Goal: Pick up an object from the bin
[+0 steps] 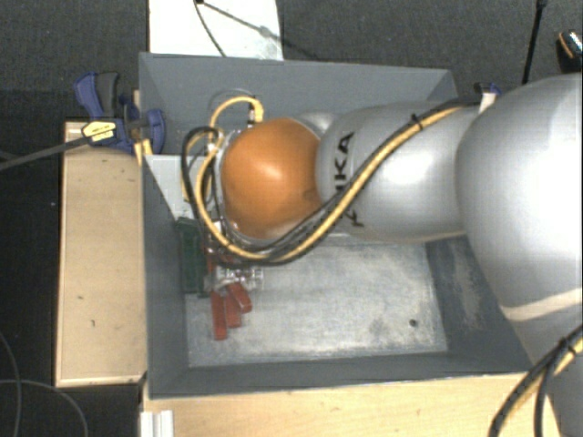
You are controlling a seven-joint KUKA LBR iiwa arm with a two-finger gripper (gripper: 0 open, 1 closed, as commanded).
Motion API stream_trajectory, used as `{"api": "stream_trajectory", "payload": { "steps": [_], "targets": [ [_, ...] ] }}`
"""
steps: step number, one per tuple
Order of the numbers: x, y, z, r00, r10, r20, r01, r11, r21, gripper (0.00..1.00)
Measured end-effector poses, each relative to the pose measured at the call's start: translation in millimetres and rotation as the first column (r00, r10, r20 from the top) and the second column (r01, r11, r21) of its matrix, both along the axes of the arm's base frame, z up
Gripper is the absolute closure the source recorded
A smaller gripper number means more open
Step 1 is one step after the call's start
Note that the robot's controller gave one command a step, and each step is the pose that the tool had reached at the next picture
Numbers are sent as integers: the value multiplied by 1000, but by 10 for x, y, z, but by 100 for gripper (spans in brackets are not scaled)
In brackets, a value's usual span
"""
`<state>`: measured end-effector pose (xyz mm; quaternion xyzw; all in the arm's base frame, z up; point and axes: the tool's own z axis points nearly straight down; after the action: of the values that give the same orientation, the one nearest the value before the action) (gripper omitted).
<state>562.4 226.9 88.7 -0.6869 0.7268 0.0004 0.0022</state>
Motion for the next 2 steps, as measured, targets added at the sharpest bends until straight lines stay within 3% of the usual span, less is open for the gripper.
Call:
{"api": "stream_trajectory", "payload": {
  "steps": [1, 2],
  "targets": [
    [14, 10, 503, 1000, -12, 3, 12, 1000, 1, 100],
    [22, 18, 646, 1000, -21, 1, 21, 1000, 0, 100]
  ]
}}
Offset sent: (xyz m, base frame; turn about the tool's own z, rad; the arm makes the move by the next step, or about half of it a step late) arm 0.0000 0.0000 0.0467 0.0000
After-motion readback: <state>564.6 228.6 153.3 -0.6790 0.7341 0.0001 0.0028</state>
